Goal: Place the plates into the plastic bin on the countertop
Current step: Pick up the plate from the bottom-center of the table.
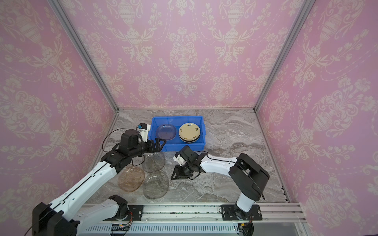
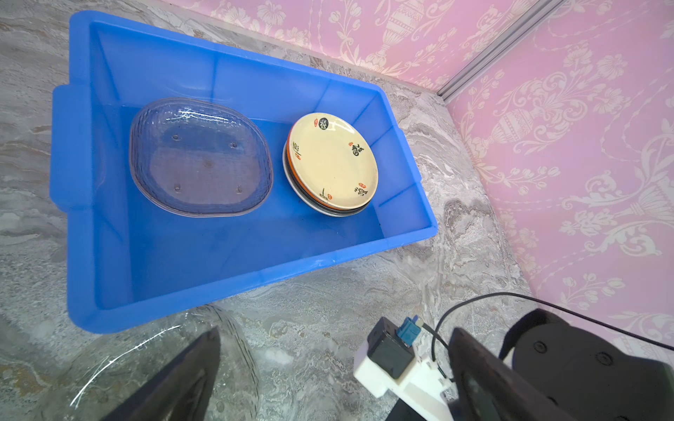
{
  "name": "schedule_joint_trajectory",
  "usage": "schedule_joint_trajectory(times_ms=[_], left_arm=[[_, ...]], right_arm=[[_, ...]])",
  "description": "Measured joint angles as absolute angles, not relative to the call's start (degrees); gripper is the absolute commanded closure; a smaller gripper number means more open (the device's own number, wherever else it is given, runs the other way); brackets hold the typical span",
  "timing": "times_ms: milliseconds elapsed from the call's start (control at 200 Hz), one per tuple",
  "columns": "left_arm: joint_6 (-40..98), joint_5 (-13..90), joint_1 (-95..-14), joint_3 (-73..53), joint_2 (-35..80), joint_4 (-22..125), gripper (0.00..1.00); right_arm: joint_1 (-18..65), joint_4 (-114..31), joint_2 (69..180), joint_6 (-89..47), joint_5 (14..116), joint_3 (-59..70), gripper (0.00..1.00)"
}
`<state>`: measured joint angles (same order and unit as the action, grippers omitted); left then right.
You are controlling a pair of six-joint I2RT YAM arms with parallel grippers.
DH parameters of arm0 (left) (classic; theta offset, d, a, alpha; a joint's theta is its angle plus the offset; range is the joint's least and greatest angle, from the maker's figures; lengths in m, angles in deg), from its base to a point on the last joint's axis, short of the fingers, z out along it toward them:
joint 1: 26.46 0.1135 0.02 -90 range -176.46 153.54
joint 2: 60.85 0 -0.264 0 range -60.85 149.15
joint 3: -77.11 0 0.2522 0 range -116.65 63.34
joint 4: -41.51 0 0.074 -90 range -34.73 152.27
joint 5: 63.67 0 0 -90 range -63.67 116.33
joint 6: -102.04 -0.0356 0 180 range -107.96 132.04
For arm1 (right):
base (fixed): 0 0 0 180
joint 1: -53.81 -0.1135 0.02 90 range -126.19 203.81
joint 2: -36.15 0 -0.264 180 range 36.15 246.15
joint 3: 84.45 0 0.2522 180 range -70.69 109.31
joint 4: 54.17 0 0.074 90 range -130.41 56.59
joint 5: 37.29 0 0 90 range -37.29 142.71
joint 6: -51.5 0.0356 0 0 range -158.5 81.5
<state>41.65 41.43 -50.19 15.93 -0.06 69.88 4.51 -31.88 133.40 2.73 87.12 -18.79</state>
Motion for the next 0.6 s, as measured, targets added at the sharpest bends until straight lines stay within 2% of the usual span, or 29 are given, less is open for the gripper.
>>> schedule_joint_trajectory(times_ms=[280, 600], left_arm=[[46.1, 45.4, -49.5, 20.0, -0.1, 67.0, 0.01], [47.7, 46.0, -49.5, 22.7, -3.3, 67.1, 0.01]], right_arm=[[3.4, -33.1, 139.6, 3.6, 90.0, -17.2, 0.67], [2.8, -34.5, 145.2, 3.7, 93.1, -12.4, 0.75]])
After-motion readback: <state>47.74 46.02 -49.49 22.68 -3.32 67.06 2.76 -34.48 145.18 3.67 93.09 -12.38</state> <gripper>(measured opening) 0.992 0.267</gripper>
